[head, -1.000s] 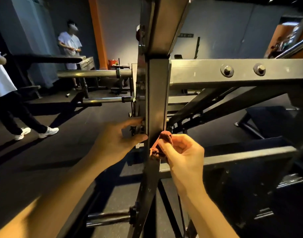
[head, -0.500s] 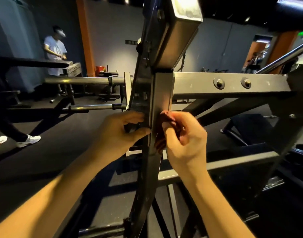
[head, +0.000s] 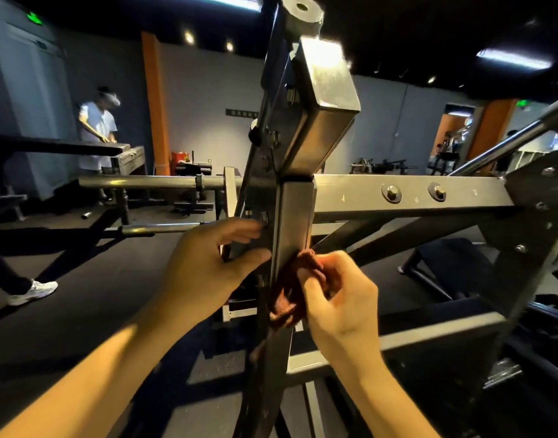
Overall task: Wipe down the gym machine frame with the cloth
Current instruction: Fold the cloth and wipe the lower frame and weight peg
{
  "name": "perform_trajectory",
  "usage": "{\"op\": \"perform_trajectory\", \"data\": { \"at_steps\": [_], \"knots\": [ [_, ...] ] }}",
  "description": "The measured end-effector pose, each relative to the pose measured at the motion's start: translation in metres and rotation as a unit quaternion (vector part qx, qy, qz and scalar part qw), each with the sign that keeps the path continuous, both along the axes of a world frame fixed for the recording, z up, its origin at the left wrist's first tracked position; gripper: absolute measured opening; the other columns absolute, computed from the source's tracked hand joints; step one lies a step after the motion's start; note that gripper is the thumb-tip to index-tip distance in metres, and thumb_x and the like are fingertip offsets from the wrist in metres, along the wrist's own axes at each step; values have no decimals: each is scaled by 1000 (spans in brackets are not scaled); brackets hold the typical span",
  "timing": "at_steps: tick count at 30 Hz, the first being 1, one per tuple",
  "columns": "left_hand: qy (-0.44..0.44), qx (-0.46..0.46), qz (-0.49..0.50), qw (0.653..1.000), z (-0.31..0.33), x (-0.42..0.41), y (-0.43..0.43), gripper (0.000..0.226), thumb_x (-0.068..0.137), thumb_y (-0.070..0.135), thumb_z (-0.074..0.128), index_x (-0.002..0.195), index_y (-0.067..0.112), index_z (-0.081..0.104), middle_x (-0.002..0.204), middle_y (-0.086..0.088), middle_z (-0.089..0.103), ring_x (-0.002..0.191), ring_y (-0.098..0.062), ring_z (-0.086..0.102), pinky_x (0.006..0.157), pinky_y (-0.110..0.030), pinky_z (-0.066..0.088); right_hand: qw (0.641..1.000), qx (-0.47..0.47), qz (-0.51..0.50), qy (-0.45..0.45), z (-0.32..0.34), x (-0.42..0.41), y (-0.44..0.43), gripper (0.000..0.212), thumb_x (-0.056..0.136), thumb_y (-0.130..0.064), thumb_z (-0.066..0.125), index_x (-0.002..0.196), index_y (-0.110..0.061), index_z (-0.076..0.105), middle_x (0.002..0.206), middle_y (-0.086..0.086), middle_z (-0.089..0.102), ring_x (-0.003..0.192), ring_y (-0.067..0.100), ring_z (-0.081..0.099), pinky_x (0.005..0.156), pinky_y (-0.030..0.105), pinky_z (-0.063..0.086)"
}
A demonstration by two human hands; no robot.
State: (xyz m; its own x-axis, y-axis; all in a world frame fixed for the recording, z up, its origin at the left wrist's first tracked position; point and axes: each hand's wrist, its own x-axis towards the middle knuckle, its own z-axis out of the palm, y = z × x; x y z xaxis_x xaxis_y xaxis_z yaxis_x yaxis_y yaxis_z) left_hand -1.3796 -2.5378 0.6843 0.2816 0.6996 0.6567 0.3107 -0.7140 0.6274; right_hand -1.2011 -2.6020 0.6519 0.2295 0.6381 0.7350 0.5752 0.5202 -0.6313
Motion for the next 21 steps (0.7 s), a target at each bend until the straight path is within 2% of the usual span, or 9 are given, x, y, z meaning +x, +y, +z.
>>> {"op": "perform_trajectory", "data": {
  "at_steps": [2,4,6,8,10,13,16,19,21],
  "knots": [
    [2,3,-7,1000,2,4,-3,35,85,19,76,107,44,65,112,36,65,106,17,60,89,0,41,1000,7,12,-4,13,5,3,4,96,-13,65,97,-17,65,88,-10,69,87,4,70,75,23,60],
    [-14,7,-13,1000,3,8,-4,31,84,19,77,104,40,69,108,32,69,105,14,62,89,1,40,998,69,7,-1,51,10,9,2,97,-7,65,96,-9,65,85,-10,68,84,3,70,69,15,55],
    [-26,16,-16,999,6,10,-5,25,80,28,76,102,38,71,104,29,72,104,10,65,91,-2,42,993,113,5,36,80,13,16,1,97,-6,65,97,-4,65,84,-8,68,80,4,70,66,13,53],
    [-19,25,-9,999,9,10,-6,25,81,27,74,102,41,69,103,32,71,105,12,64,91,-1,41,993,99,10,65,76,11,17,1,98,-7,65,97,-7,65,82,-7,68,79,7,70,66,16,54],
    [9,33,14,999,12,9,-8,32,86,19,72,104,46,65,102,39,68,105,19,59,89,3,37,996,36,27,73,49,9,11,2,97,-8,65,97,-10,65,82,-6,69,81,9,70,68,19,56],
    [28,48,34,998,16,9,-10,32,91,13,69,109,39,66,101,32,67,104,18,60,89,2,38,996,-45,52,64,33,23,5,6,97,-8,65,98,-14,68,85,-7,71,85,7,72,74,22,58],
    [11,72,45,996,23,11,-13,27,91,13,69,115,27,71,109,21,72,105,9,65,94,-7,46,995,-10,42,87,56,39,-2,9,97,-10,65,101,-17,68,90,-6,71,90,3,70,77,17,56],
    [-4,113,71,991,24,15,-22,29,91,17,70,116,30,68,110,25,68,107,8,64,95,-10,46,991,50,27,119,76,53,-3,9,99,-13,64,107,-12,69,99,3,71,94,8,69,81,18,56],
    [6,151,97,984,19,17,-26,28,93,21,70,119,30,66,112,23,67,109,6,63,97,-11,46,991,47,8,125,79,65,7,15,100,-16,63,113,-13,68,107,5,69,100,10,67,85,19,56]
  ]
}}
